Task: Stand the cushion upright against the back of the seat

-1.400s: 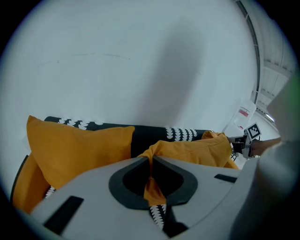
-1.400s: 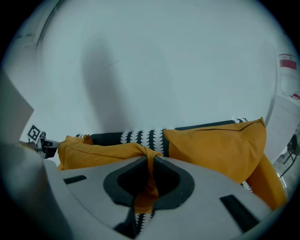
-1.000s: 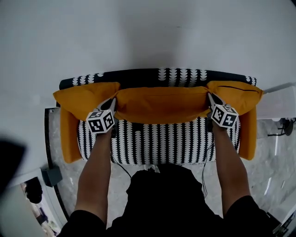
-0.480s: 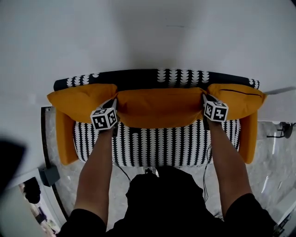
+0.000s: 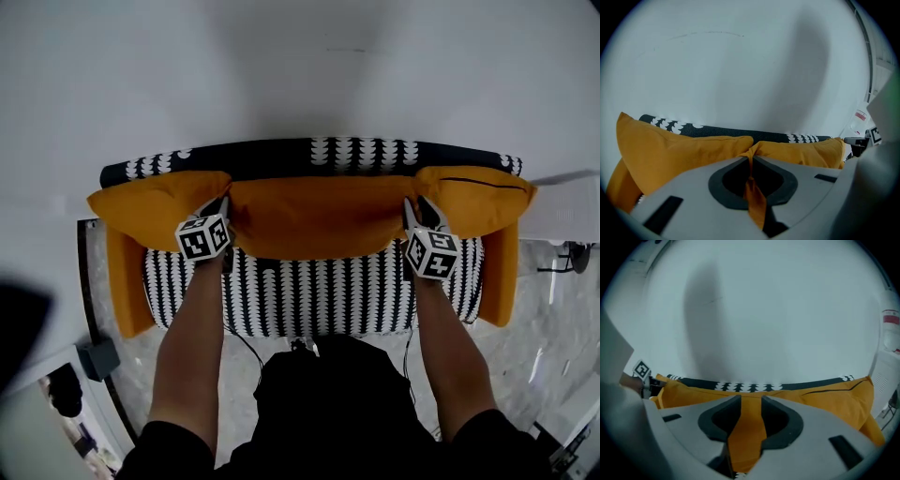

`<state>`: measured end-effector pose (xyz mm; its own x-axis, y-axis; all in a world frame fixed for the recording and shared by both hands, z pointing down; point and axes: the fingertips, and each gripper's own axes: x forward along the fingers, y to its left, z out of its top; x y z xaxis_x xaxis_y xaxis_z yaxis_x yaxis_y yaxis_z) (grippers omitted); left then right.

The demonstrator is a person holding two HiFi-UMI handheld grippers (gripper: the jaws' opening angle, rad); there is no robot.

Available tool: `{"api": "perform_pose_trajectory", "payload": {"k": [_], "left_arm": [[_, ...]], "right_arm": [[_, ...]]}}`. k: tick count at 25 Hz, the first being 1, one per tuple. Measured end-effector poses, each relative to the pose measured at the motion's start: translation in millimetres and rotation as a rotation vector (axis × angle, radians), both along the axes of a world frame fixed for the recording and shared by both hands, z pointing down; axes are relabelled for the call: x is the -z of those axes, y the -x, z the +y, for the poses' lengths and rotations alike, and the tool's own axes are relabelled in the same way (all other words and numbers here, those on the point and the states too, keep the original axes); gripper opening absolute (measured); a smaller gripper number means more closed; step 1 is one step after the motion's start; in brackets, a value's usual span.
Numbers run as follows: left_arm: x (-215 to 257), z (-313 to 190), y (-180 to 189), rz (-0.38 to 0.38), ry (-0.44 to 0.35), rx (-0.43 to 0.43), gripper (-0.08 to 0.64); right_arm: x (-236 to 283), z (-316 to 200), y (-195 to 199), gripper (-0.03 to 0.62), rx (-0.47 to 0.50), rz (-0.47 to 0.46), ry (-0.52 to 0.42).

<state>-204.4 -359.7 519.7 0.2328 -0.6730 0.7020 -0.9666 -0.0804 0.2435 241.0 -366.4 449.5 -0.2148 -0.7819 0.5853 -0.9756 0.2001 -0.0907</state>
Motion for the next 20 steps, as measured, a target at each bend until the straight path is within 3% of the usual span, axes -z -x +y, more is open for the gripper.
{"api": "perform_pose_trajectory", "payload": {"k": [3,6,10,14,20], "left_arm": [[3,1,-1,0.001,0.01,0.002,0.032],[9,3,-1,0.026,0.006,-0.004,0.032],[19,18,-3,0.036,-0.014,-0.034,0.062],[41,31,15,0.017,-0.083,-0.001,0.165],[58,62,19,-0.046,-0.101,-0.068,0.17]], "right_arm": [[0,21,63,0.138,0.209,0.038,-0.016],[-32,37,122,0.14,0.398,0.082,0.067],[-61,28,129,0.146,0.342,0.092,0.142],[-71,18,131,0.15,0.349,0.108,0.165],[-78,3,132,0.15,0.335,0.124,0.192]]}}
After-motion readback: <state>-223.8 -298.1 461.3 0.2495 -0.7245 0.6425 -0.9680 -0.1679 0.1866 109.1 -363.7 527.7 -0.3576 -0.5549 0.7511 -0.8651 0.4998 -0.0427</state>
